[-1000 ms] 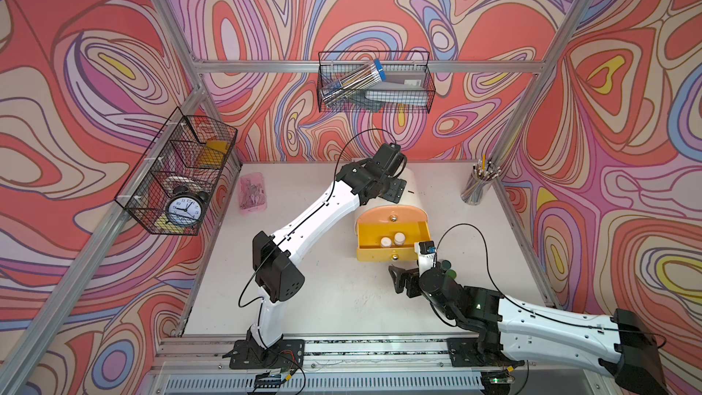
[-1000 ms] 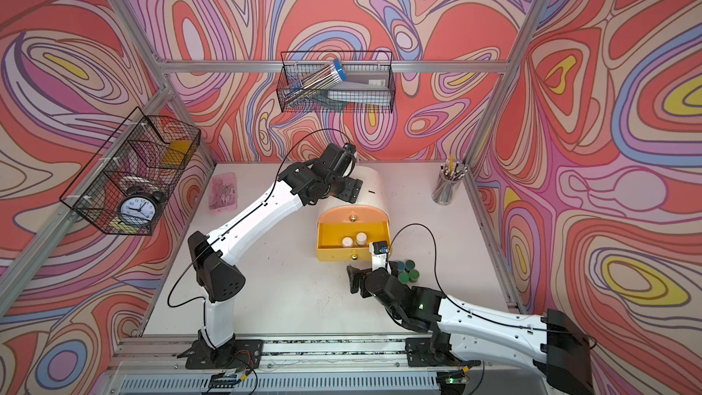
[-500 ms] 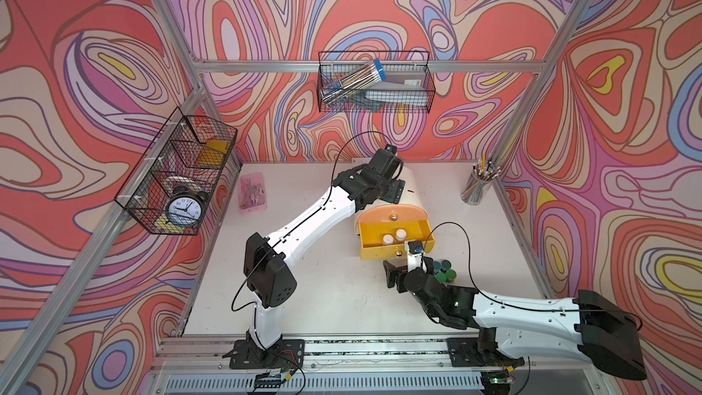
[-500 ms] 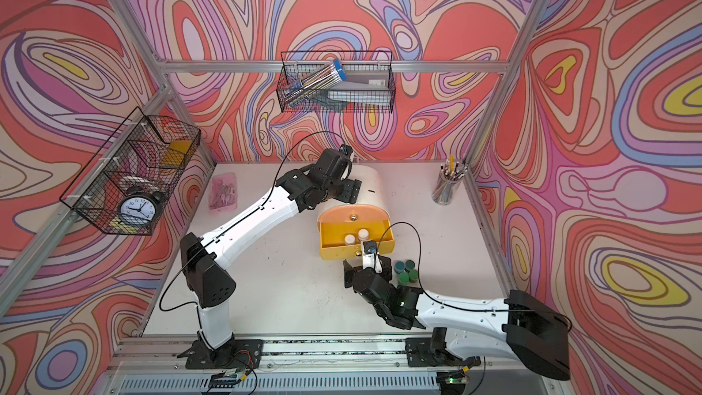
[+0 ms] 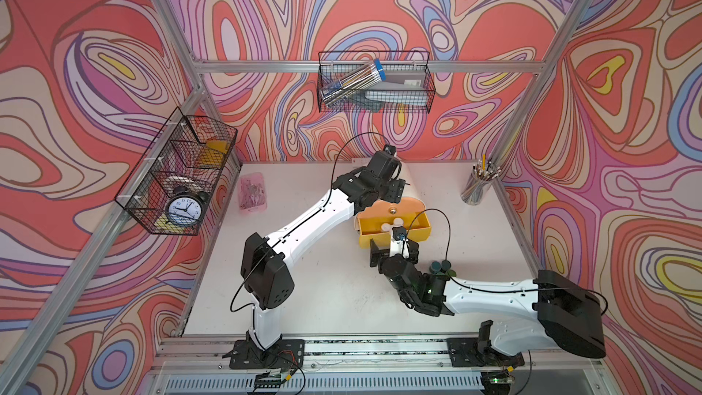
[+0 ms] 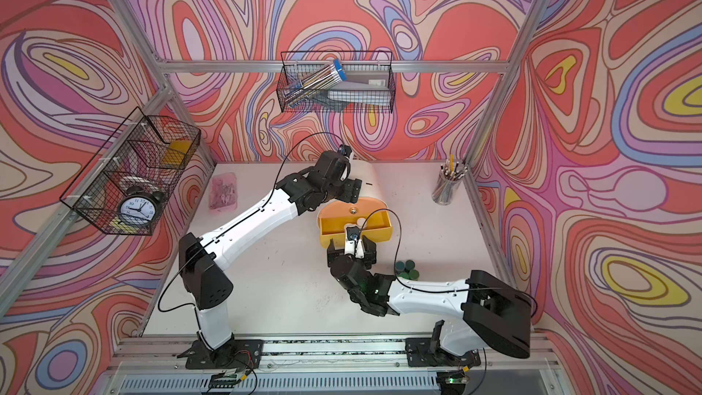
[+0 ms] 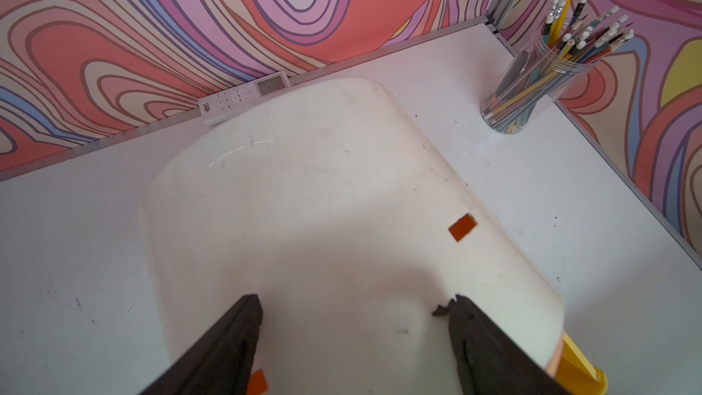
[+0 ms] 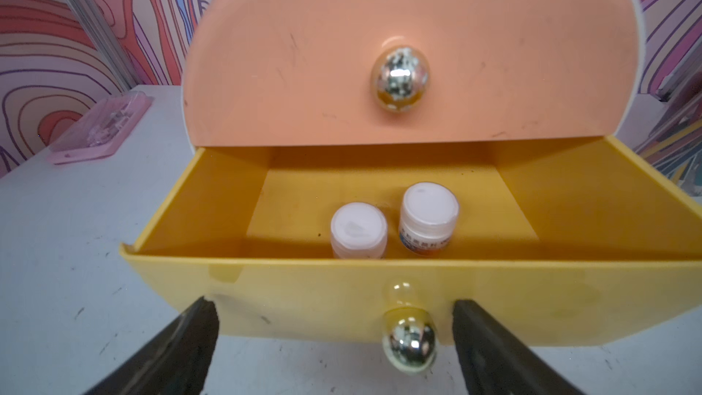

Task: Put the paint cans in the drawer according to color
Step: Close the drawer of the storage box.

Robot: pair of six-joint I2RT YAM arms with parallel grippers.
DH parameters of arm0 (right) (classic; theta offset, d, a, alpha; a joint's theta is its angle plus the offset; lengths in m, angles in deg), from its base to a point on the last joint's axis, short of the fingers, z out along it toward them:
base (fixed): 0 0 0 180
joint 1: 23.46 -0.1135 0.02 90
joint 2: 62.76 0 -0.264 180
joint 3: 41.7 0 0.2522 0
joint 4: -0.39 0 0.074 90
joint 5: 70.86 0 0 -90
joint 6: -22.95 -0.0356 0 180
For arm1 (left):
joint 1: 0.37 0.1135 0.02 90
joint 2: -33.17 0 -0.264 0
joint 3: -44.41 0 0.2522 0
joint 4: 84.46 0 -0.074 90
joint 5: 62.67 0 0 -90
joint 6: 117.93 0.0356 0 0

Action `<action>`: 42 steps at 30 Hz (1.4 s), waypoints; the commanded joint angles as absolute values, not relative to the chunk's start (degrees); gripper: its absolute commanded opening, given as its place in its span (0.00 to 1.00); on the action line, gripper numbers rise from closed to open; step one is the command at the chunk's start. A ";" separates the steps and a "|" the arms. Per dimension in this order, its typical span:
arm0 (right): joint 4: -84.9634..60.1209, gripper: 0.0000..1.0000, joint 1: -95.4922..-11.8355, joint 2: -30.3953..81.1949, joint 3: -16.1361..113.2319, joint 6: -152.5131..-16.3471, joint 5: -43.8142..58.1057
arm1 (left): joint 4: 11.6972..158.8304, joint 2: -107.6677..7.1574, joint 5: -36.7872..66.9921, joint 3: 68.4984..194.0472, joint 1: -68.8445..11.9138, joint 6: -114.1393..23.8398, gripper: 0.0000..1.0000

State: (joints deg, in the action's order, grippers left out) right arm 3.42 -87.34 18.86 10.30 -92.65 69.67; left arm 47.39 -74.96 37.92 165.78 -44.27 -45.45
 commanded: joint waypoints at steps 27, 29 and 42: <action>27.06 0.98 -80.92 35.63 15.72 -82.44 60.53 | 37.75 -76.89 33.56 160.67 -44.52 -44.89 0.82; 24.26 0.98 -80.94 35.69 16.40 -83.62 59.85 | 37.48 -76.81 33.85 160.75 -44.51 -44.81 0.82; 8.83 0.95 -77.01 11.00 0.65 -104.24 41.26 | 35.97 -77.18 35.03 163.73 -44.40 -42.85 0.83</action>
State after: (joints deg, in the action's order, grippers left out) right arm 13.37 -79.47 13.83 4.68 -94.44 49.65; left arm 47.41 -74.00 37.05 164.97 -44.20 -44.79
